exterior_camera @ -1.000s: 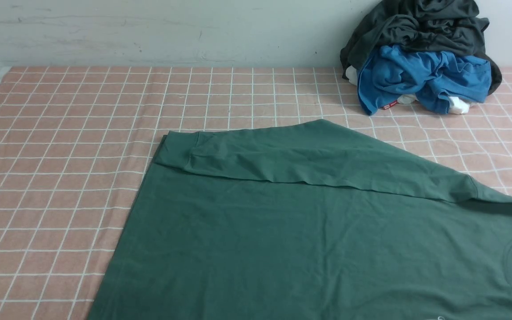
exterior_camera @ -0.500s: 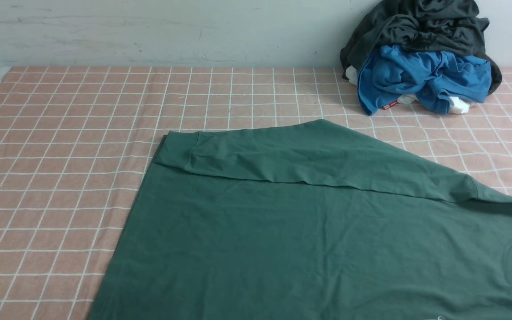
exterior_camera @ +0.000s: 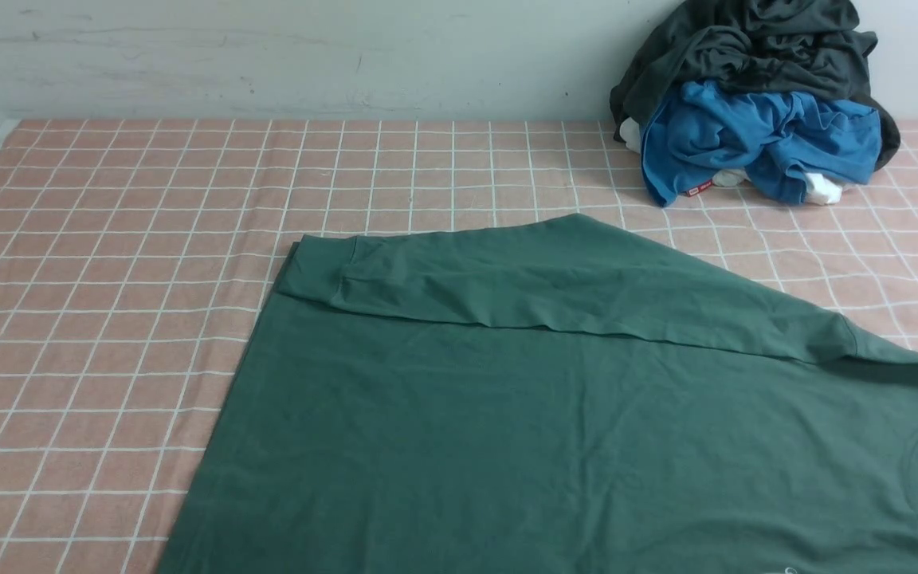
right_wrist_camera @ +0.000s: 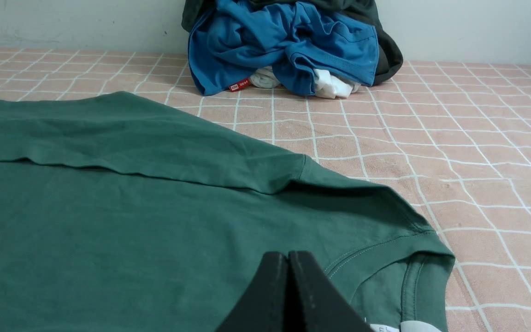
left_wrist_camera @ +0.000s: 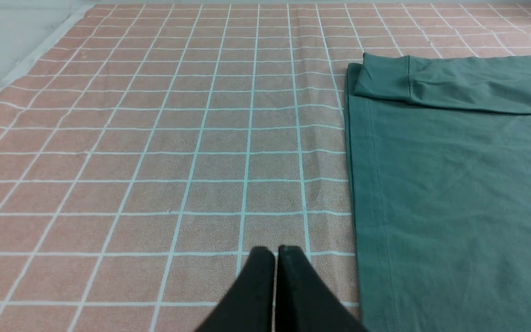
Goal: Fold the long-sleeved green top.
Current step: Use the left arm to clamp the cuff closest to it
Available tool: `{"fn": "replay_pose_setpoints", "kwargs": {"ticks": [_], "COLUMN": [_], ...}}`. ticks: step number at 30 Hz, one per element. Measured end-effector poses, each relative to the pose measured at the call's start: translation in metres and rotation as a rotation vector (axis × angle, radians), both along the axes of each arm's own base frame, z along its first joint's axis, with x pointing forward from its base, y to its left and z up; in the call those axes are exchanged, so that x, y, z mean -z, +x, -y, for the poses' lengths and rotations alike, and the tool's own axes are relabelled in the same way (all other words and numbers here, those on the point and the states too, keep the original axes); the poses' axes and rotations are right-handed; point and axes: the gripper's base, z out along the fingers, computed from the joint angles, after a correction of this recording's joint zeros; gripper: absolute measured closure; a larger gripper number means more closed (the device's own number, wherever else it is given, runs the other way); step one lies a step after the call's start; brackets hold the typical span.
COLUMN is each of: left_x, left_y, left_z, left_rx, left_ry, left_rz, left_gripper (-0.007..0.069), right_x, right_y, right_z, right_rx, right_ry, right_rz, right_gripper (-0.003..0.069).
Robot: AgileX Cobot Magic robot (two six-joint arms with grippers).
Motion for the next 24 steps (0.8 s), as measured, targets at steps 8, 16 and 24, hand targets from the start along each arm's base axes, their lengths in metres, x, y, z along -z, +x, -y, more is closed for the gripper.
{"fn": "replay_pose_setpoints", "kwargs": {"ticks": [8, 16, 24], "left_x": [0.0000, 0.0000, 0.0000], "left_y": [0.0000, 0.0000, 0.0000], "left_z": [0.0000, 0.0000, -0.0002], "left_rx": [0.000, 0.000, 0.000], "left_ry": [0.000, 0.000, 0.006], "left_rz": [0.000, 0.000, 0.000], "left_gripper": [0.0627, 0.0627, 0.0627], "right_x": [0.0000, 0.0000, 0.0001], "right_y": [0.0000, 0.0000, 0.0000], "right_z": [0.0000, 0.0000, -0.0006], "right_rx": [0.000, 0.000, -0.002], "right_ry": [0.000, 0.000, 0.025], "right_rz": [0.000, 0.000, 0.000], "right_gripper": [0.0673, 0.0673, 0.0673]}}
